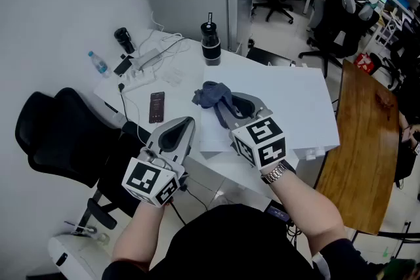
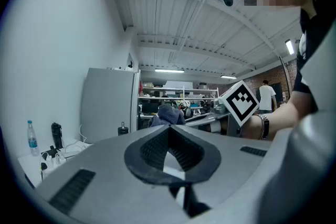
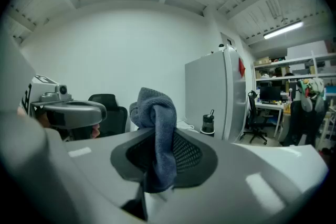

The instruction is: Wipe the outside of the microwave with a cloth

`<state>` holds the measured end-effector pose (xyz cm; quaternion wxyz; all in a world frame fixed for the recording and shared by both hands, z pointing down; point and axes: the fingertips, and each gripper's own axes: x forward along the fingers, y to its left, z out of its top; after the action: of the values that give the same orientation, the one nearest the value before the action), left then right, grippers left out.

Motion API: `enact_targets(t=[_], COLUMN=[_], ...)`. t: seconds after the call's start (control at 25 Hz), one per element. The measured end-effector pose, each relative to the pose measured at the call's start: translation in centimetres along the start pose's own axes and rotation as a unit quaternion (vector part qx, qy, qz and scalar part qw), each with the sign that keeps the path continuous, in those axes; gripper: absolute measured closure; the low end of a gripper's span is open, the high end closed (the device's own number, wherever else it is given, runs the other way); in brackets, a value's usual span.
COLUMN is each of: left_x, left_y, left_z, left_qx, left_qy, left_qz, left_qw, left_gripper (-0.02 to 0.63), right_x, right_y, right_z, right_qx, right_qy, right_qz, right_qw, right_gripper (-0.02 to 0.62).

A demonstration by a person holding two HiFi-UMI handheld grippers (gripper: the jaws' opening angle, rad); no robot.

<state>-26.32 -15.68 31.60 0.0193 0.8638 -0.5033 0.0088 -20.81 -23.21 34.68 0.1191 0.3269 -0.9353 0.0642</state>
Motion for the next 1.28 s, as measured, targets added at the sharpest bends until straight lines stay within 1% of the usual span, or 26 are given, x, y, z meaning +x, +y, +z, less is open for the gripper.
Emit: enact_targets(t=[0.32, 0.6, 0.8, 0.92, 1.28], left_x=[1.0, 1.9, 2.6, 2.8, 3.2], left_y=[3.7, 5.3, 5.7, 5.7, 5.8], left_z=[-0.6, -0.6, -0.9, -1.0, -1.0], left_qx=[-0.003, -0.006, -0.009, -0.013, -0.02], left_qy=[-0.001, -0.004, -0.005, -0.006, -0.011], left_qz=[-0.006, -0.015, -0.026, -0.032, -0.046], left_qw=[1.0, 0.9999, 0.9996, 0.9994, 0.9987], left_gripper=[0.601, 0.601, 0.601, 0.601, 0.601], right_x=[5.3, 7.6, 8.5, 8.5, 7.8], right_y=[-0.3, -0.5, -0.6, -0.8, -2.3], right_z=[-1.5, -3.3, -5.0, -5.4, -5.9], right_qx=[-0.006, -0.022, -0.054, -0.067, -0.065], right_qy=[0.043, 0.091, 0.132, 0.145, 0.159], right_qz=[-0.006, -0.013, -0.02, -0.026, -0.047], right_qw=[0.999, 0.996, 0.99, 0.987, 0.984], right_gripper=[0.523, 0.523, 0.524, 0.525, 0.525])
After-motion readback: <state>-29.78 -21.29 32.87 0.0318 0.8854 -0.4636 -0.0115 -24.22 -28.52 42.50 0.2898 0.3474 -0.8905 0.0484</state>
